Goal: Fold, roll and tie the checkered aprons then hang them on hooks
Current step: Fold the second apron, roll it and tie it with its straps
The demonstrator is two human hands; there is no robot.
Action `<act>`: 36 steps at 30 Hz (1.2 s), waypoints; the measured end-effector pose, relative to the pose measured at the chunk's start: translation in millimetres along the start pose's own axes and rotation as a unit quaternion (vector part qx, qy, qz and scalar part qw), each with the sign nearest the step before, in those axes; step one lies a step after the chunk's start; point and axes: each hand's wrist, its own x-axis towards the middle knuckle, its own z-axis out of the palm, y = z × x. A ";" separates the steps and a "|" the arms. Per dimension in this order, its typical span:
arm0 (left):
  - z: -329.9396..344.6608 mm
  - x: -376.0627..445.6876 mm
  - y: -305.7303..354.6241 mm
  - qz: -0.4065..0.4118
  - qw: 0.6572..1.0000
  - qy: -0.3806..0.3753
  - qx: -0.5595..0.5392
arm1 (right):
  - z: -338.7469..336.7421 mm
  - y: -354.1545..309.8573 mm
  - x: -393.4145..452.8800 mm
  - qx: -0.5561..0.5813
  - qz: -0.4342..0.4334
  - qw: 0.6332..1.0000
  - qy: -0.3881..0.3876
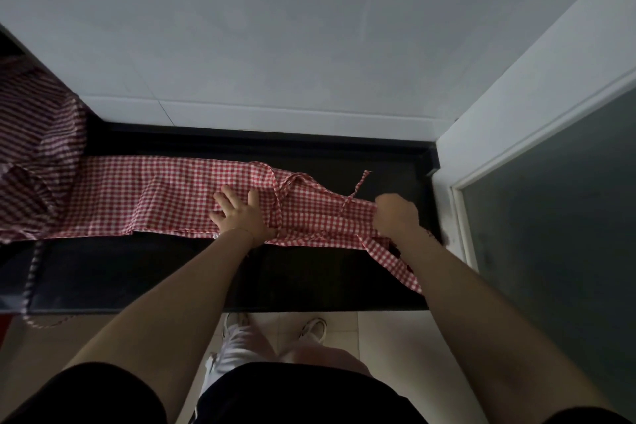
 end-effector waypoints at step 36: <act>-1.8 -2.6 -0.3 0.011 1.000 -0.001 -0.004 | -30.1 -63.8 25.7 0.295 -0.037 0.920 -0.255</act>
